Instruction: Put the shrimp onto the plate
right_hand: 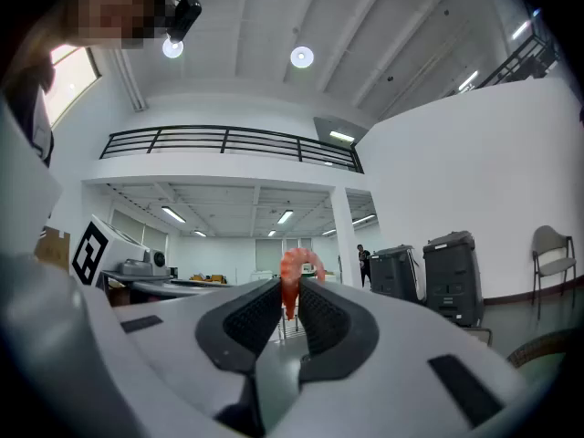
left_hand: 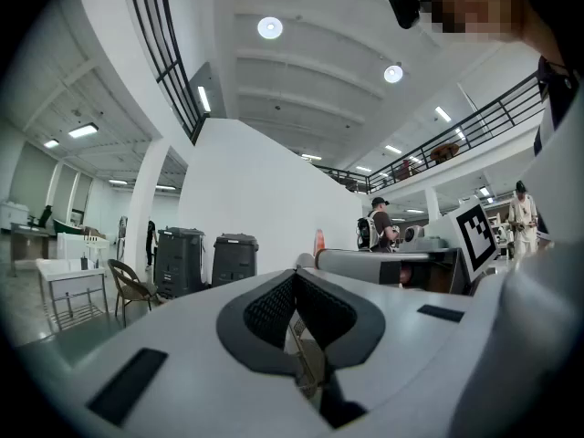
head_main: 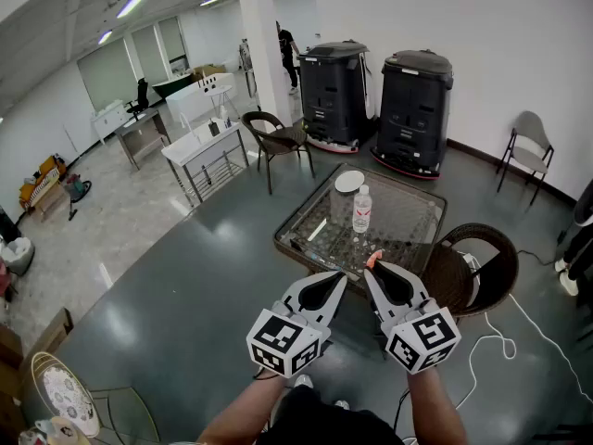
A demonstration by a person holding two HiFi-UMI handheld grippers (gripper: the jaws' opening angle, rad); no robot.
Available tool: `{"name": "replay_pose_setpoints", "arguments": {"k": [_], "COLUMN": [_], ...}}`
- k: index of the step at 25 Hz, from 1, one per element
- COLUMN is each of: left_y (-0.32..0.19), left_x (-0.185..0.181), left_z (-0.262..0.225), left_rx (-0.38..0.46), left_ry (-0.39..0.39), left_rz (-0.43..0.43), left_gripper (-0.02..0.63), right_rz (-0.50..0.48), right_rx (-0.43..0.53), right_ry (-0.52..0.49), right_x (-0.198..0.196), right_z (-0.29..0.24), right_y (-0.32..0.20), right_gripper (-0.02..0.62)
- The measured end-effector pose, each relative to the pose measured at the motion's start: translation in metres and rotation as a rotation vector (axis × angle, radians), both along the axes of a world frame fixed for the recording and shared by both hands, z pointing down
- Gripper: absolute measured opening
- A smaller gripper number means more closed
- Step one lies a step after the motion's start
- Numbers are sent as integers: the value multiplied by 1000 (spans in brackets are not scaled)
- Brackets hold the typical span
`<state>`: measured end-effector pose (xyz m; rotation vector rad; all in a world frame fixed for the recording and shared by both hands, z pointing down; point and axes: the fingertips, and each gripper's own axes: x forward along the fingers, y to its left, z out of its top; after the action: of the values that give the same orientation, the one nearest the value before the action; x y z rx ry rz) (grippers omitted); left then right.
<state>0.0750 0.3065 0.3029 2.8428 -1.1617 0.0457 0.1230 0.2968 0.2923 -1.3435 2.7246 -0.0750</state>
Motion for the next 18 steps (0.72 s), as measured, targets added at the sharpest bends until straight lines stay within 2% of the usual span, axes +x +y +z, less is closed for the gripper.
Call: {"name": "replay_pose_setpoints", "arguments": {"k": [18], "left_y": [-7], "left_x": [-3], "left_z": [9], "left_rx": [-12], "left_ry": [11], "left_rz": [-22], "left_gripper": [9], "right_rz": [-37], "right_rx": [-15], "right_ry": [-7], "right_x": [-3], "right_z": [6], "right_y": [-8], "right_gripper": [61]}}
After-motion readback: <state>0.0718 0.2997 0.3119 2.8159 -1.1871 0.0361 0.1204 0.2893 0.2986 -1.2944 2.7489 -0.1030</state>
